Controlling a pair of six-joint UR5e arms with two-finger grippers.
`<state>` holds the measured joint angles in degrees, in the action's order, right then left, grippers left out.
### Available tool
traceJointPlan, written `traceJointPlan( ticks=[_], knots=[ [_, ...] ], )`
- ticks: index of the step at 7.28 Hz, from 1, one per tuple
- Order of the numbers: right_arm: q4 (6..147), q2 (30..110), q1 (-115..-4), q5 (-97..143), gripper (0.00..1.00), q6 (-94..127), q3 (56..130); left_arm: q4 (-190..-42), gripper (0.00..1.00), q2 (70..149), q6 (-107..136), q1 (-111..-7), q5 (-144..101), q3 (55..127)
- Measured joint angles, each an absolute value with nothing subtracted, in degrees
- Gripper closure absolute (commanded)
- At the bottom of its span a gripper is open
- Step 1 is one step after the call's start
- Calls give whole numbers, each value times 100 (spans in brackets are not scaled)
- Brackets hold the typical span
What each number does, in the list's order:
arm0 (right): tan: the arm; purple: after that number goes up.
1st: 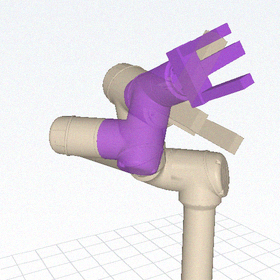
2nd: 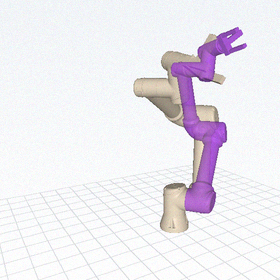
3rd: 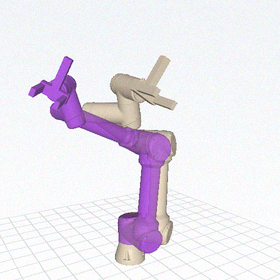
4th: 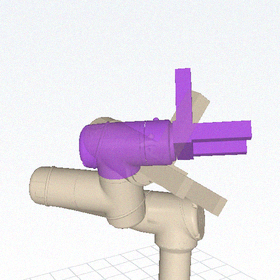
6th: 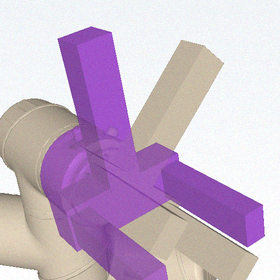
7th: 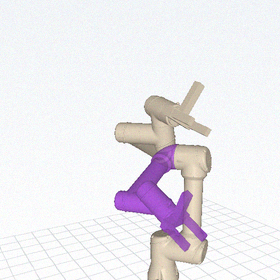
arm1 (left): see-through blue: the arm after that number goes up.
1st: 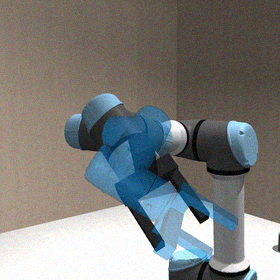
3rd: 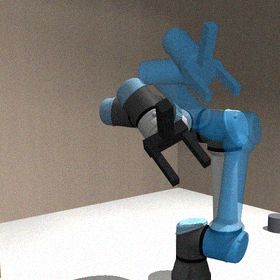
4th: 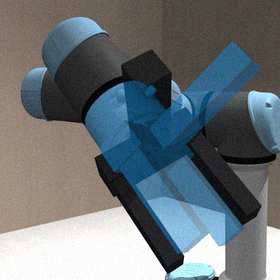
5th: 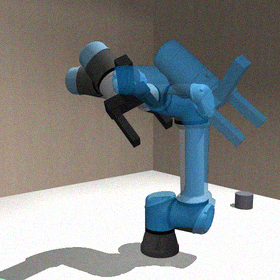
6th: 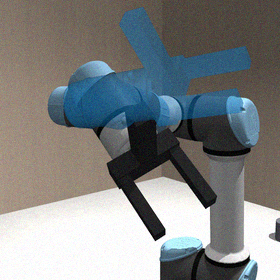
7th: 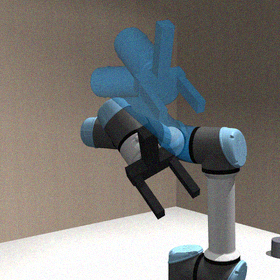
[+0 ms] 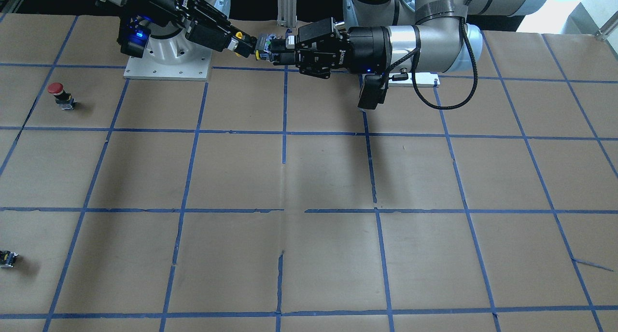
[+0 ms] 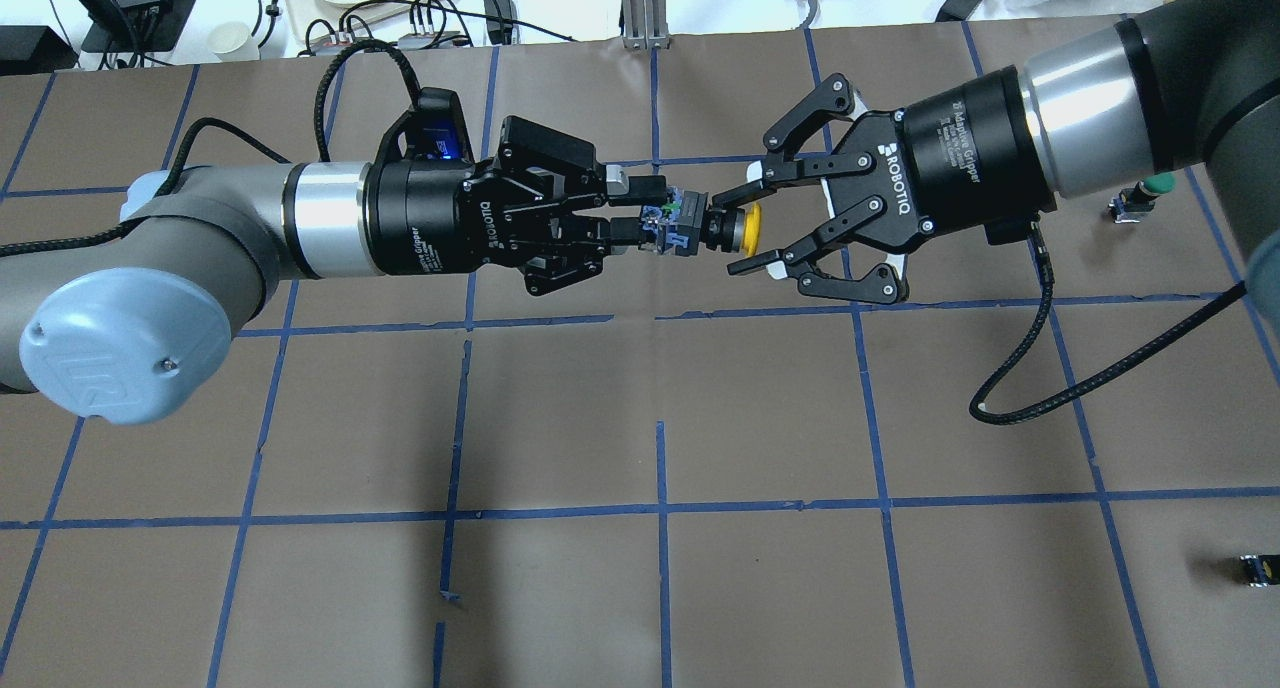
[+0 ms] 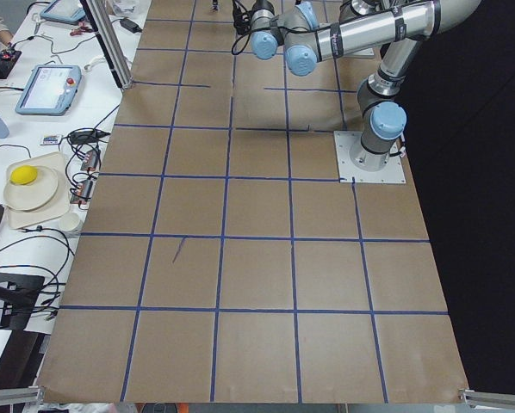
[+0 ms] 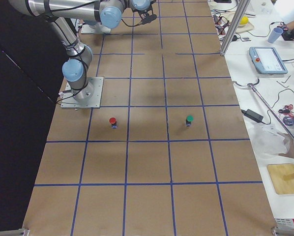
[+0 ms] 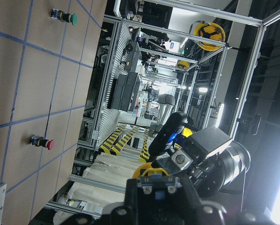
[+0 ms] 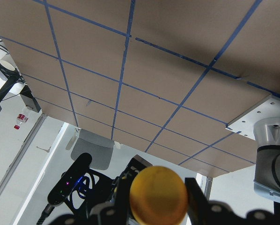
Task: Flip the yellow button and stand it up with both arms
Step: 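Open the left gripper and pull it back while the right gripper holds the button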
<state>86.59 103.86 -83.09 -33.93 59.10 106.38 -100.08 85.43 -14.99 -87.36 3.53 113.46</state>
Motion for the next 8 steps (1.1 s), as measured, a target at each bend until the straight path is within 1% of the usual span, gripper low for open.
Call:
traceJointPlan(
  ticks=[1,5,7,8],
  knots=[
    [8648,10385,-8308,-3403,76,5913,10636,-10008,0,8541,-1413,-8736,367,11343],
    [8696,10383,-8262,-3453,76,5862,10589,-10014,0,8551,-1058,-8735,477,11313],
    [8978,10316,-8096,-3830,76,5442,10580,-9839,0,8512,-907,-8693,1281,11208],
    [9034,10256,-7971,-4238,76,4812,10579,-9513,0,8501,-840,-8637,1982,11148]
  ],
)
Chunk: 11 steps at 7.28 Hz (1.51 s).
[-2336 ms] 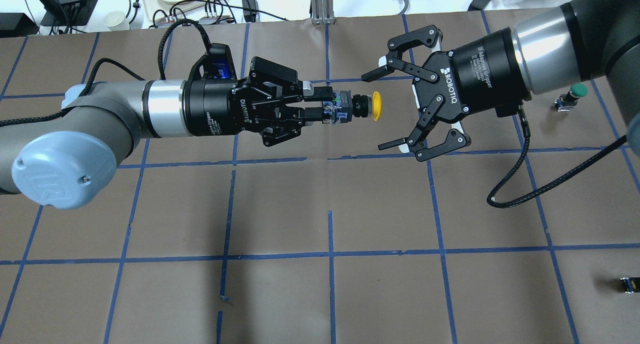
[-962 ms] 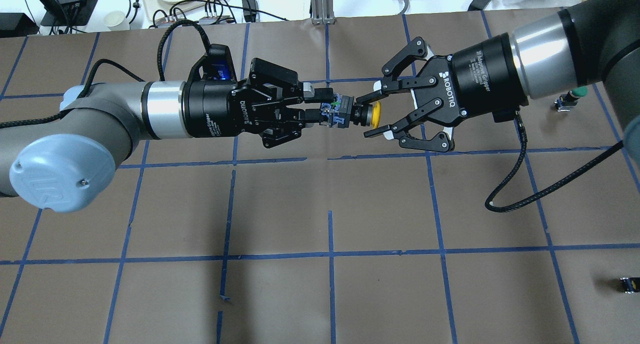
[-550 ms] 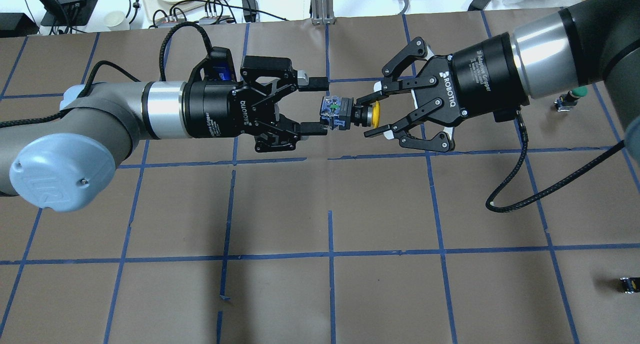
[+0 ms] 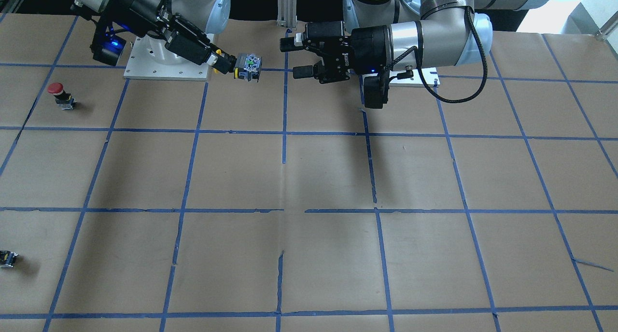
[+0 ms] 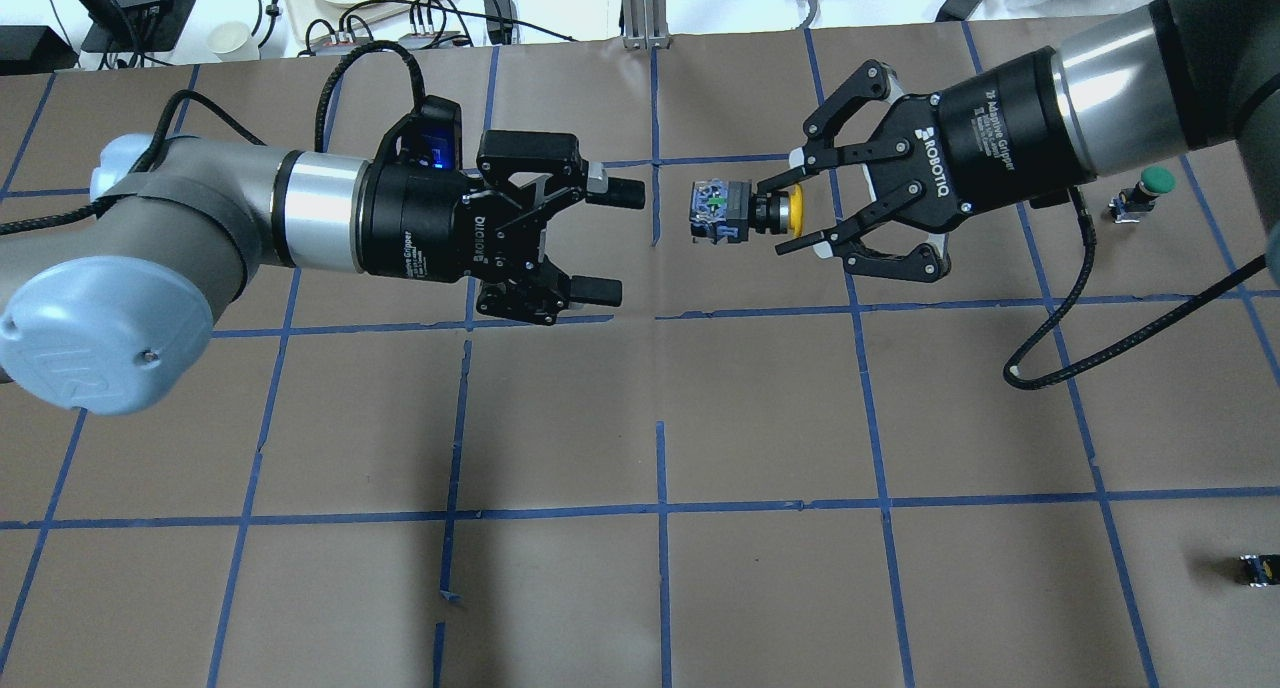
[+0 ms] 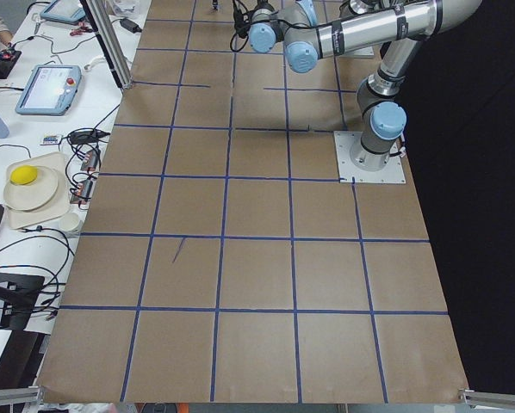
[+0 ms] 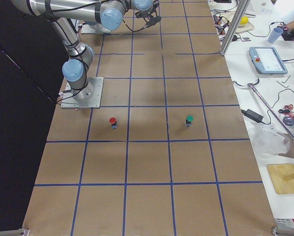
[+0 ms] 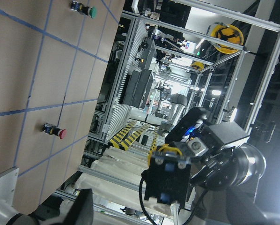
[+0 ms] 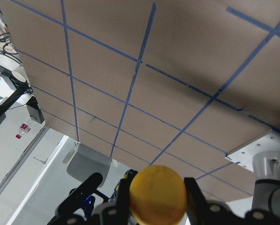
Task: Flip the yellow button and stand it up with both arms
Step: 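Open the left gripper and pull it back while the right gripper holds the button, then carry the button cap-up with the right gripper toward the green button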
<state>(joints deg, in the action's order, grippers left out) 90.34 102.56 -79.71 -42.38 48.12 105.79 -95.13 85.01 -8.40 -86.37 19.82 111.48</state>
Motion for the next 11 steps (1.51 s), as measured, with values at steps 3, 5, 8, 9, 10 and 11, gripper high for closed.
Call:
traceJointPlan(
  ticks=[3,5,8,9,10,11],
  knots=[
    [9039,10205,-7764,-6063,76,1865,10606,-8515,0,8579,-759,-8230,3985,10907],
    [9188,10192,-7624,-7492,77,-698,10697,-8292,0,8667,-806,-8063,5414,10553],
    [10640,10181,-6701,-8303,78,-3630,11438,-7893,0,8871,-813,-8081,7577,10201],
    [11157,10180,-6345,-8360,78,-4448,11709,-7745,0,8897,-728,-8153,8162,10071],
    [11512,10124,-6065,-8352,78,-5010,11848,-7798,0,8942,-532,-8289,8578,9875],
    [11896,9936,-5850,-8340,78,-5448,11900,-8022,0,9043,-222,-8494,8833,9600]
  ],
)
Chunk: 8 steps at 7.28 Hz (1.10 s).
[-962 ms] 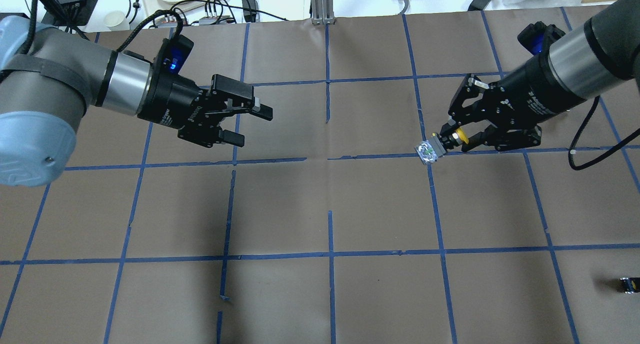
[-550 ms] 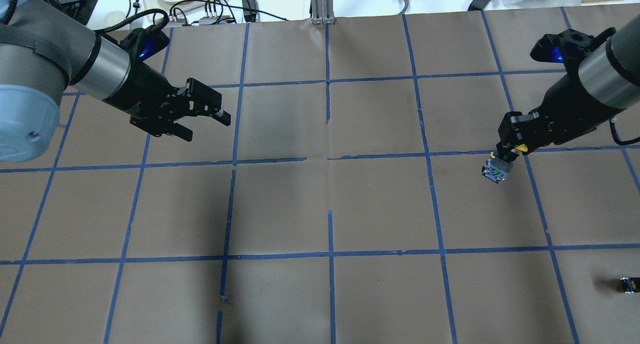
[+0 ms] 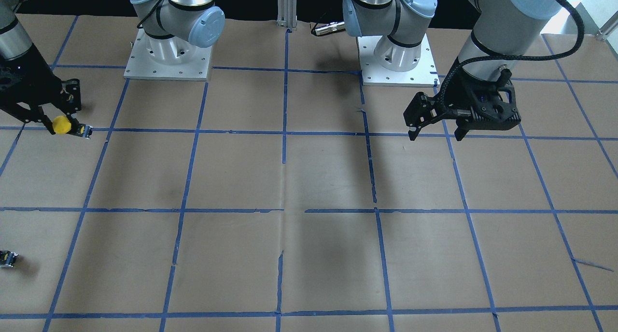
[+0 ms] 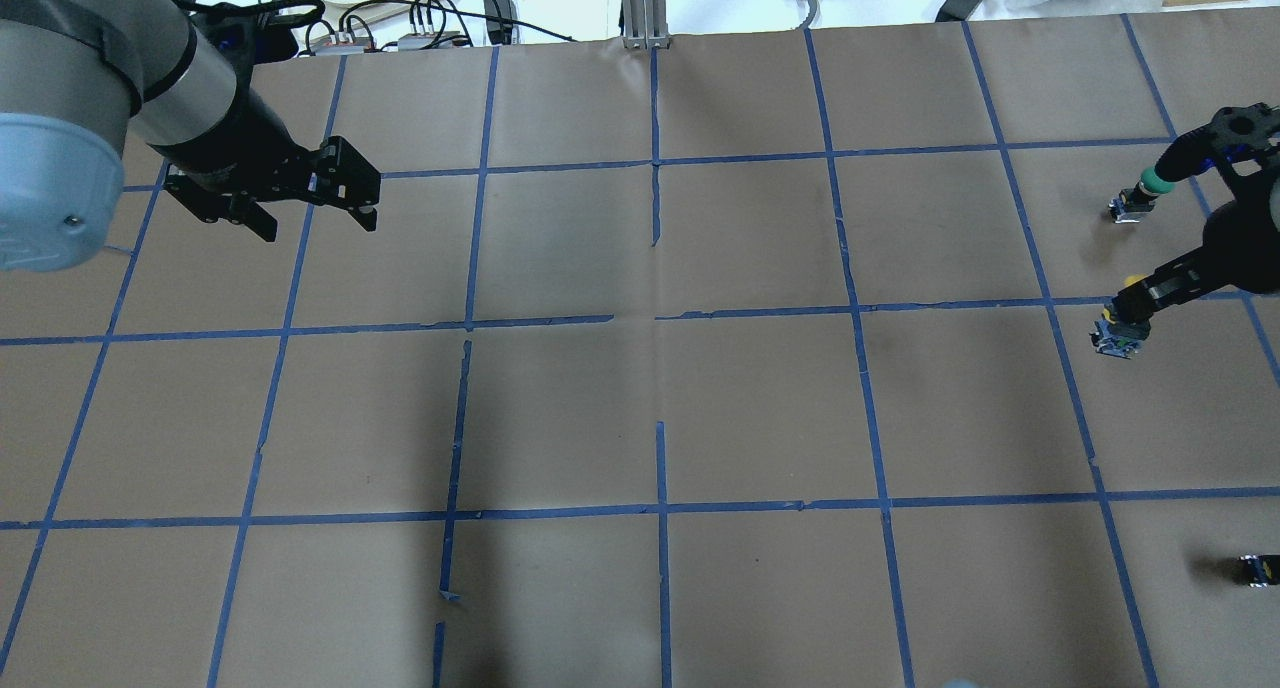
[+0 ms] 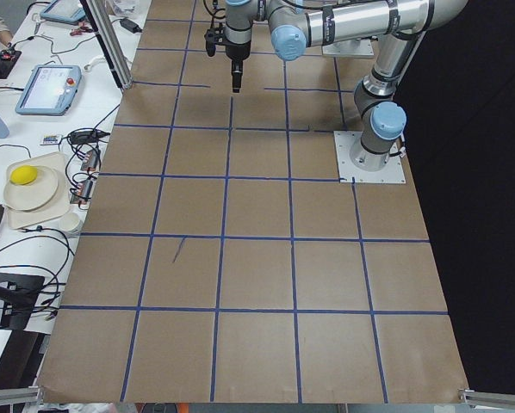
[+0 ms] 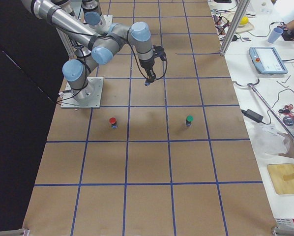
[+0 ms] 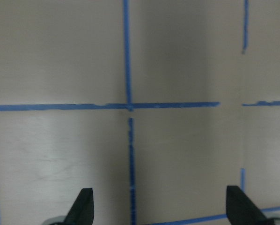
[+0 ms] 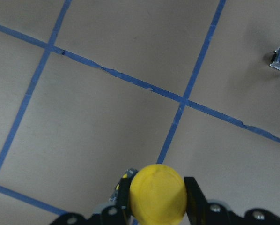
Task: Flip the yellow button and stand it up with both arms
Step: 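Carry the button cap-up with the right gripper toward the green button, then lower the yellow button upright onto the table with the right gripper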
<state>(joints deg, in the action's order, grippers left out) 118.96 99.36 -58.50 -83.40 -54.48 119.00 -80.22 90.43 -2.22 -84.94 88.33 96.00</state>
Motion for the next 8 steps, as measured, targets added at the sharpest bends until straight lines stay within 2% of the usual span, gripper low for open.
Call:
traceJointPlan(
  ticks=[2,4,8],
  knots=[
    [12738,9402,-5435,-8331,79,-6036,11926,-8543,0,9337,458,-8939,8985,8913],
    [13441,8951,-5151,-8326,79,-6211,11937,-8766,0,9503,716,-9243,8978,8563],
    [14371,8430,-4810,-8286,78,-6360,12226,-8789,0,9099,-210,-9118,8950,9014]
  ],
)
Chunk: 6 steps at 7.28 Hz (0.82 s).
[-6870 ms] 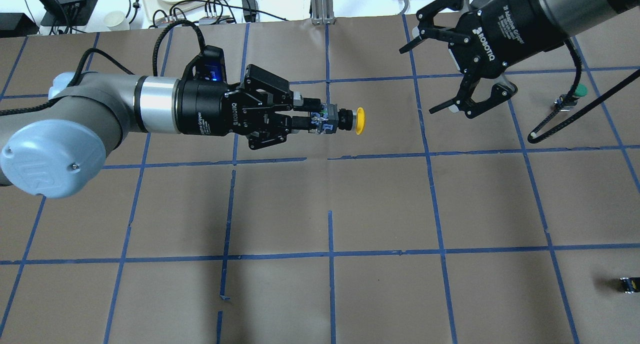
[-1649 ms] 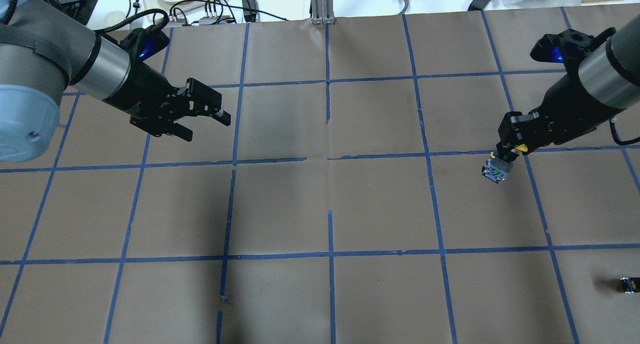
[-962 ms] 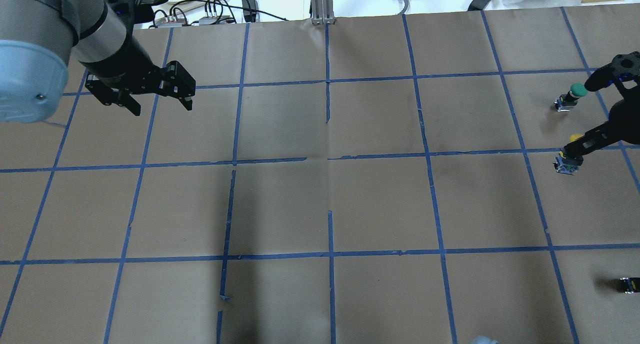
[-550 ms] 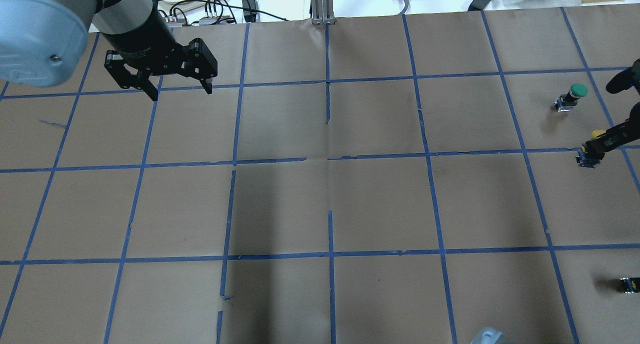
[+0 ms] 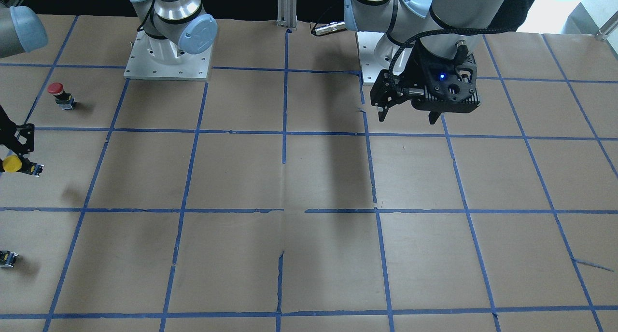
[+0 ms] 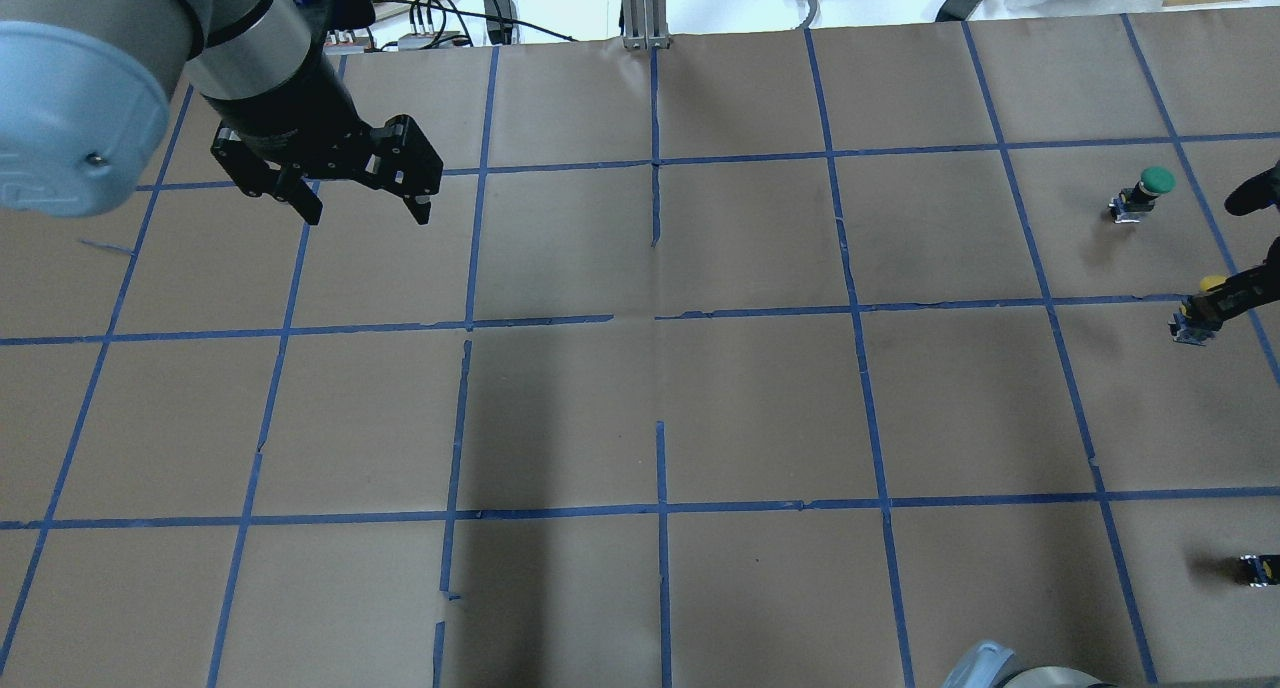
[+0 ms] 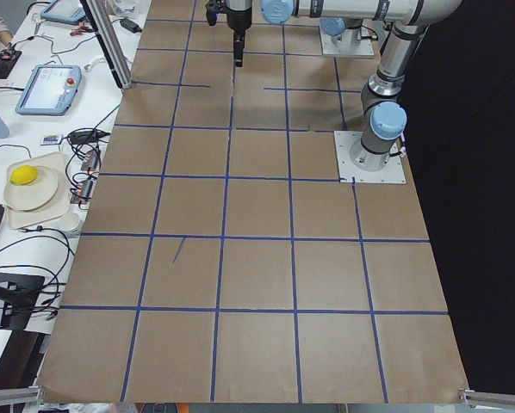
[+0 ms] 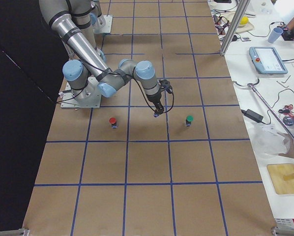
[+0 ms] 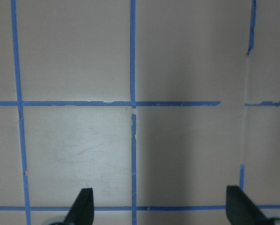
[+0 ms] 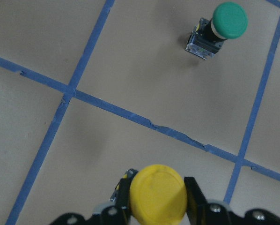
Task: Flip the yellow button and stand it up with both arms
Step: 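Lower the yellow button upright onto the table with the right gripper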
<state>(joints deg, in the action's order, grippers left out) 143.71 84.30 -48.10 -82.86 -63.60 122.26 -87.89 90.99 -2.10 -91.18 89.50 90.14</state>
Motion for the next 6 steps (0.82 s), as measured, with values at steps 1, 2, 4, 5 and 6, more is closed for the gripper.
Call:
traceJointPlan(
  ticks=[1,2,4,5,6],
  knots=[
    [14489,8394,-4780,-8279,78,-6367,12278,-8729,0,9129,-225,-9062,8959,8988],
    [14543,8332,-4769,-8272,78,-6367,12300,-8659,0,9176,-191,-9039,8983,8941],
    [14579,8217,-4759,-8269,78,-6357,12330,-8693,0,9211,-171,-9029,8998,8717],
    [14600,8199,-4757,-8272,78,-6355,12356,-8732,0,9222,-193,-9027,8998,8655],
    [14620,8187,-4756,-8278,77,-6355,12375,-8756,0,9235,-245,-9030,9009,8627]
  ],
)
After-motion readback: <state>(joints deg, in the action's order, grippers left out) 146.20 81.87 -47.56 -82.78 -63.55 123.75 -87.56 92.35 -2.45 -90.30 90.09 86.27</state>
